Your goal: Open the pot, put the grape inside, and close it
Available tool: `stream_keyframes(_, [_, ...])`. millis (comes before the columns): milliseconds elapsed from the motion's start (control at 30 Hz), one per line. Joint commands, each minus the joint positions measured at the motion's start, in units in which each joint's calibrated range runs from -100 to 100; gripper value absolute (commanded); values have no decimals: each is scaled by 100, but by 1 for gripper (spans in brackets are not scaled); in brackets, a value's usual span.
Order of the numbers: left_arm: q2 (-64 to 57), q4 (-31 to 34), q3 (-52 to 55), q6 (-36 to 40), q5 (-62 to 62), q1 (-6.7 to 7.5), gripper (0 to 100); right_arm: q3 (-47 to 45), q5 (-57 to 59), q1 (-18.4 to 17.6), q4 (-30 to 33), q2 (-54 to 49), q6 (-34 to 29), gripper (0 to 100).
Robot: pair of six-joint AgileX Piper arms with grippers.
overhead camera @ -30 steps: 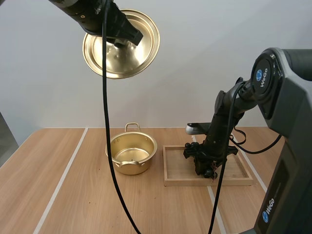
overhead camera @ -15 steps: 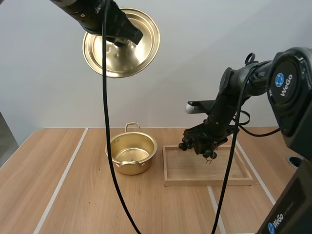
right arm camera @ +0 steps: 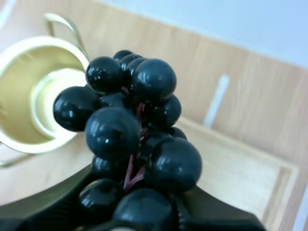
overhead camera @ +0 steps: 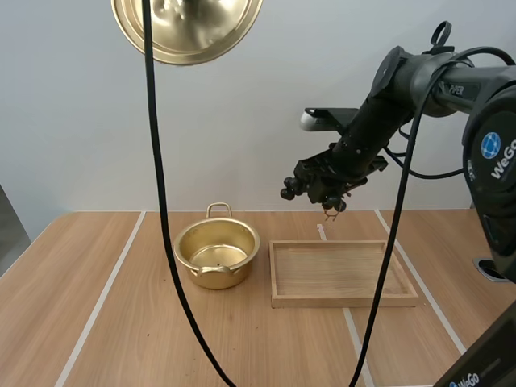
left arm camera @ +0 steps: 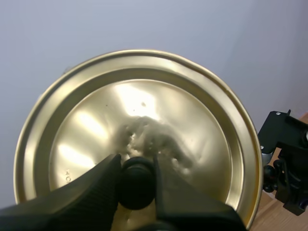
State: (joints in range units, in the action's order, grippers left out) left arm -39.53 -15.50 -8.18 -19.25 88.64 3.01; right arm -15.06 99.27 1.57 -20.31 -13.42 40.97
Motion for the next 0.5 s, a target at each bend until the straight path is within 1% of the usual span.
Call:
stream_keyframes(0, [-141,-227,-181,84,-206,11,0,208,73,-229,-125,-97,111,0])
stream_keyframes(133, [-265,-349,-242,84,-145,11,0,241,73,-715,-114,-57,111,0])
stream_keyframes(267, [-324,-349,-242,84,-85,11,0,241,73,-1155,11,101,-35,0])
stream_keyframes(367, [-328,-349,-242,84,36,11,0,241,73,-1391,63,314,-54,0])
stream_keyframes(467, [-328,-349,-242,84,142,11,0,241,73,-1541,182,588,-68,0])
